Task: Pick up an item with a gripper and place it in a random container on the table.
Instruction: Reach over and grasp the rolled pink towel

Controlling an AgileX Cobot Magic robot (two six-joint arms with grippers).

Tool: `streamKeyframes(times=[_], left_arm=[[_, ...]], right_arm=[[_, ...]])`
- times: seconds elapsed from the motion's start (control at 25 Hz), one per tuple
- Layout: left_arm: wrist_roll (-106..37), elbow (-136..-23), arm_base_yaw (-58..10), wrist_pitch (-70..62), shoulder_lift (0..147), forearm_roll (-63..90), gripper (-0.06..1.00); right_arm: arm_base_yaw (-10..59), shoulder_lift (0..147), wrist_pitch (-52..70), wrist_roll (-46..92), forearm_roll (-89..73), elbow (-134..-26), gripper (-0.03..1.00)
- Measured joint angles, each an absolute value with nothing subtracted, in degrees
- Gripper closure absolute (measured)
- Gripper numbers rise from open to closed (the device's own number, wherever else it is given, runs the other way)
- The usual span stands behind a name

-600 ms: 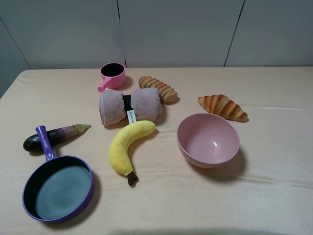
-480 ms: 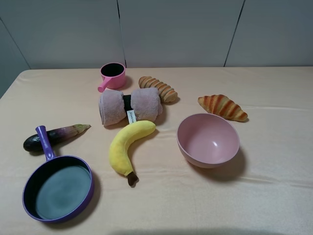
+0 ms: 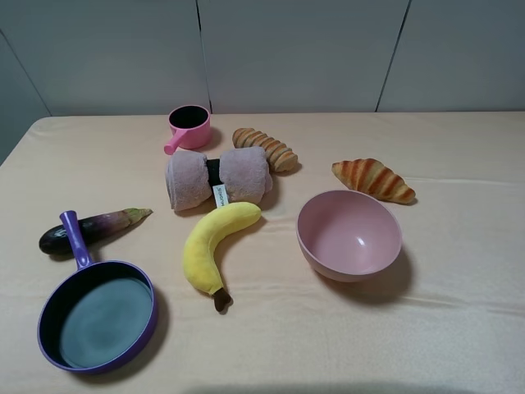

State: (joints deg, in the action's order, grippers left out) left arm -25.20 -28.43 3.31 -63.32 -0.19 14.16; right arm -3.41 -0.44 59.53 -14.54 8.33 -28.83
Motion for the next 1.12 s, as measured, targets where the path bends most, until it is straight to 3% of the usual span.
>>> streamKeyframes(times=[1.12], left_arm=[[-25.3, -28.4, 3.3, -63.3, -0.2, 14.2, 0.06]], right_arm=[[-3.4, -0.4, 59.5, -14.5, 8.1, -28.8, 0.27]])
